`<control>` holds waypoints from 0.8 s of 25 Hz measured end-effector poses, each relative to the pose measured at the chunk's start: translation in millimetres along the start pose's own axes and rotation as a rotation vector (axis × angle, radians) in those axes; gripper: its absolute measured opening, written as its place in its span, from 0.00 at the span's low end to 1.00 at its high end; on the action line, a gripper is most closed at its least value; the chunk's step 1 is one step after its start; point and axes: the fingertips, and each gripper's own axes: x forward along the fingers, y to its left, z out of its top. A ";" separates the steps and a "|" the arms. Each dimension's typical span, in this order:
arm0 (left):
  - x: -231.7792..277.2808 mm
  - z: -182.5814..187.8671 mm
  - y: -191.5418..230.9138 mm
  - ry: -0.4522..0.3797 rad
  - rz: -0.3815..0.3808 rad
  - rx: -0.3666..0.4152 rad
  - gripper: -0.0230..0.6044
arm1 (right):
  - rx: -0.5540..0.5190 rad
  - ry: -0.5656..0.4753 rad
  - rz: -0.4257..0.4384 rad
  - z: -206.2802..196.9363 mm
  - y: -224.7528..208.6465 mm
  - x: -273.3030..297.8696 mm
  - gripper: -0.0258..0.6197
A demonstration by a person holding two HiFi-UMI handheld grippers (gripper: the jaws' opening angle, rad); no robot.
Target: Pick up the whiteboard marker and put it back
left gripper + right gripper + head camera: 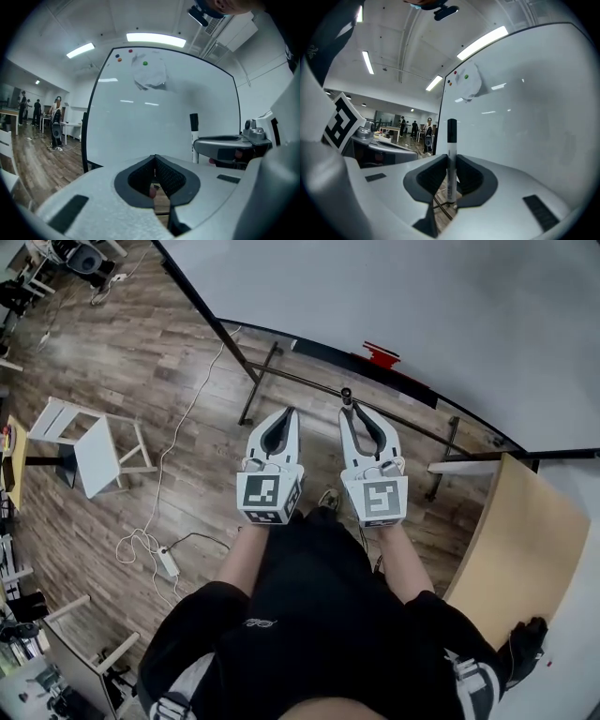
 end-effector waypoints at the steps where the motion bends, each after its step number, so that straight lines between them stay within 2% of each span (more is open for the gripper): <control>1: 0.0 -4.6 -1.2 0.009 0.004 -0.002 0.05 | -0.010 0.013 0.003 -3.3 -0.5 -1.5 0.12; 3: 0.1 -9.8 -2.0 0.025 0.009 -0.002 0.05 | -0.014 0.031 0.010 -8.0 -1.2 -1.6 0.12; 10: 11.0 -15.8 5.4 0.049 0.012 -0.006 0.05 | -0.150 0.153 0.034 -28.5 1.0 12.7 0.12; 15: 28.2 -31.4 28.7 0.080 0.011 -0.044 0.05 | -0.211 0.199 0.033 -35.8 5.8 36.9 0.12; 20: 56.2 -38.1 55.0 0.090 -0.020 -0.075 0.05 | -0.327 0.314 0.047 -50.5 4.0 72.6 0.12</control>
